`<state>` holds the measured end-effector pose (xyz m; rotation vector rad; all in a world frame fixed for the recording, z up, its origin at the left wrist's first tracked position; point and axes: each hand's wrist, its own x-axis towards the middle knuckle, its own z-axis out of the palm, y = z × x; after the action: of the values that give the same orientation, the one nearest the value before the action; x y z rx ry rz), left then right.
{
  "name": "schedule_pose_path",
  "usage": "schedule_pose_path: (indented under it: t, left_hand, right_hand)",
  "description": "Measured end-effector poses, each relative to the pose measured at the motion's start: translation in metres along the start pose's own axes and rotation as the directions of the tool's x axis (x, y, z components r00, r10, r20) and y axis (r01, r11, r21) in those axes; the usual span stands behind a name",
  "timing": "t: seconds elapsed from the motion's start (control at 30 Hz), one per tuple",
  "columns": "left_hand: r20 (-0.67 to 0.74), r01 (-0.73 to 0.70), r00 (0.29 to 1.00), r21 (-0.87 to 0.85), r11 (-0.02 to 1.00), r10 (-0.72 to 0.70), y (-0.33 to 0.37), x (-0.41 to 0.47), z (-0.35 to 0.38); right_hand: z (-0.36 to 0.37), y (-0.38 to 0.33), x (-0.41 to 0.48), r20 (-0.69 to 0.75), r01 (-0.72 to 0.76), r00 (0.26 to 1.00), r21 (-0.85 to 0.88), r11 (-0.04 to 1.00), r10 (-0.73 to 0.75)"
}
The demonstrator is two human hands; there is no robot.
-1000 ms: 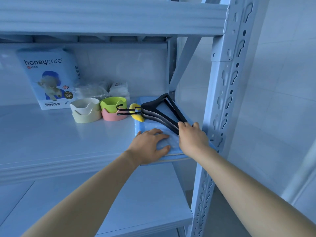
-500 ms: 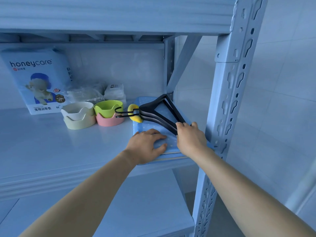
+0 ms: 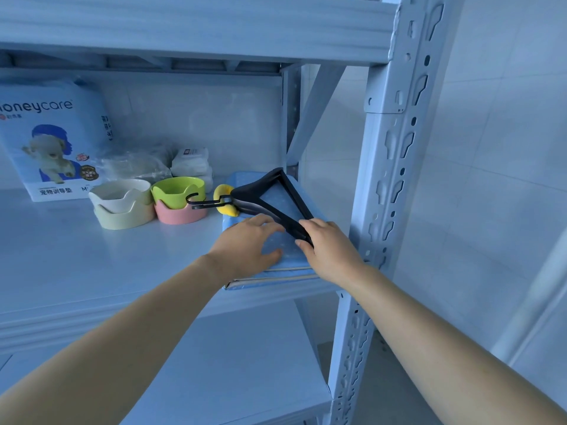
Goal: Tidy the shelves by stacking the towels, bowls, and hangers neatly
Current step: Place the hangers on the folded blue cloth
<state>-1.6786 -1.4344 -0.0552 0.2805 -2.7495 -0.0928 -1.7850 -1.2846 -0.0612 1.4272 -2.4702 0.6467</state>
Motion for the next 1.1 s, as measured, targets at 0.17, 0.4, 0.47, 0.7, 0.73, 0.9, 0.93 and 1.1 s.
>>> schedule_pose_path:
  t: [0.17, 0.4, 0.47, 0.7, 0.73, 0.9, 0.93, 1.1]
  left_hand:
    - [-0.025, -0.018, 0.999, 0.028, 0.999, 0.019, -0.002, 0.011, -0.002]
    - [-0.015, 0.011, 1.000, 0.009, 1.000, -0.011, -0.007, 0.027, 0.002]
    - [-0.008, 0.000, 1.000, -0.010, 1.000, -0.001, -0.008, 0.025, 0.005]
    - [-0.019, 0.060, 0.998, -0.052, 0.997, -0.061, -0.007, 0.016, 0.009]
    - [-0.019, 0.078, 0.997, -0.052, 0.996, -0.079, -0.007, 0.014, 0.008]
    - [0.125, 0.125, 0.985, -0.019, 0.992, -0.122, -0.006, 0.002, 0.008]
    - [0.151, 0.126, 0.981, -0.036, 0.991, -0.119, -0.006, 0.000, 0.009]
    - [0.203, 0.133, 0.972, -0.054, 0.990, -0.120, -0.007, -0.011, 0.013]
  right_hand:
    - [-0.004, -0.002, 0.010, 0.054, -0.019, 0.998, -0.045, 0.999, 0.021]
    - [0.003, 0.000, 0.018, 0.044, -0.013, 0.999, -0.130, 0.991, 0.019]
    - [0.005, 0.000, 0.016, 0.030, -0.017, 0.999, -0.114, 0.993, 0.020]
    - [0.007, 0.002, 0.013, -0.008, 0.001, 1.000, -0.074, 0.997, -0.002]
    - [0.008, 0.002, 0.013, -0.023, 0.009, 1.000, -0.082, 0.997, -0.011]
    - [0.011, 0.000, 0.016, -0.060, -0.007, 0.998, -0.131, 0.991, -0.001]
    - [0.012, 0.000, 0.017, -0.058, -0.011, 0.998, -0.149, 0.989, 0.002]
    - [0.015, 0.001, 0.018, -0.071, -0.004, 0.997, -0.170, 0.985, -0.008]
